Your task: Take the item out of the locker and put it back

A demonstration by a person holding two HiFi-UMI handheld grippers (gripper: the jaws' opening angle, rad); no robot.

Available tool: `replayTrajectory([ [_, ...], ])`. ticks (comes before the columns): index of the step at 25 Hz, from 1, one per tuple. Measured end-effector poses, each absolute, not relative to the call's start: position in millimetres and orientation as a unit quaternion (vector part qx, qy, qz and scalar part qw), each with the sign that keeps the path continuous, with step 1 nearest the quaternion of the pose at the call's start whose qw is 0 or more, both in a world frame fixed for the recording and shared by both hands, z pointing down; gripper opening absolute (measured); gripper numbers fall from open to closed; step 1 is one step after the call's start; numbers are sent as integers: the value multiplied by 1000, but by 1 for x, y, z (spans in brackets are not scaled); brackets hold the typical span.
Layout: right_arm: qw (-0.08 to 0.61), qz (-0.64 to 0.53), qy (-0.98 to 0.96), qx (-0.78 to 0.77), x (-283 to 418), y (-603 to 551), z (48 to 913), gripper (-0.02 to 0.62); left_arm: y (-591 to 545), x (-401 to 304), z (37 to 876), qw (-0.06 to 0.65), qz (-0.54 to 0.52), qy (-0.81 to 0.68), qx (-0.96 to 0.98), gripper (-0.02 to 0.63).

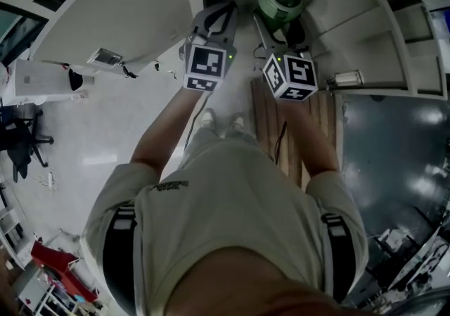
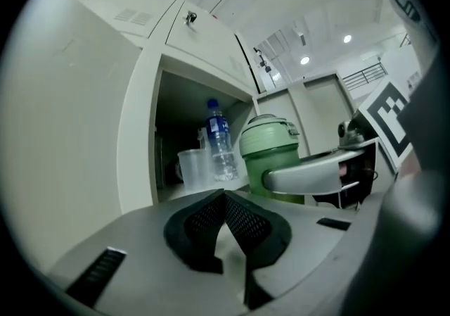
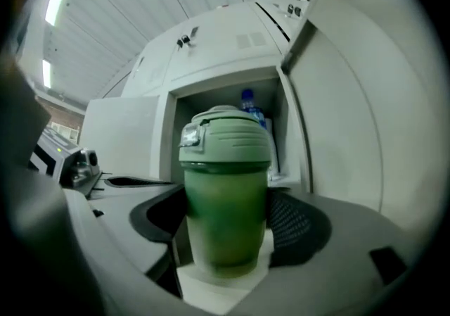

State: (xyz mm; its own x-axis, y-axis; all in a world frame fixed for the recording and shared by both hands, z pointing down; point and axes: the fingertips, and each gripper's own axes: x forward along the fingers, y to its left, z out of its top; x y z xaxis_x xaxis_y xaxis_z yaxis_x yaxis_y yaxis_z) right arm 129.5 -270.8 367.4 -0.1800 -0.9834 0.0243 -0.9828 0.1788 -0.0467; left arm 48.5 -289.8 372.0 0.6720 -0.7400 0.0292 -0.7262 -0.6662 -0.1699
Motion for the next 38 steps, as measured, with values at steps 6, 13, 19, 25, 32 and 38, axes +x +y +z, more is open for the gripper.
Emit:
replayTrajectory([
  [6,44,18,786,-616,123,-239,304,365,-265,37,308,86,1,385,-919,12],
  [13,62,31,803,-593,115,-204,277,365,-232,18,270,96,29,378,-920,12],
  [19,67,38,810,-581,111,-181,274,365,-213,14,278,110,9,377,-920,12],
  [25,65,52,823,-562,95,-162,276,365,-197,17,291,94,2,371,-924,12],
  [32,61,47,828,-556,90,-156,280,365,-191,19,289,94,6,370,-924,12],
  [38,62,43,823,-562,96,-154,280,365,-192,17,292,97,-5,375,-922,12],
])
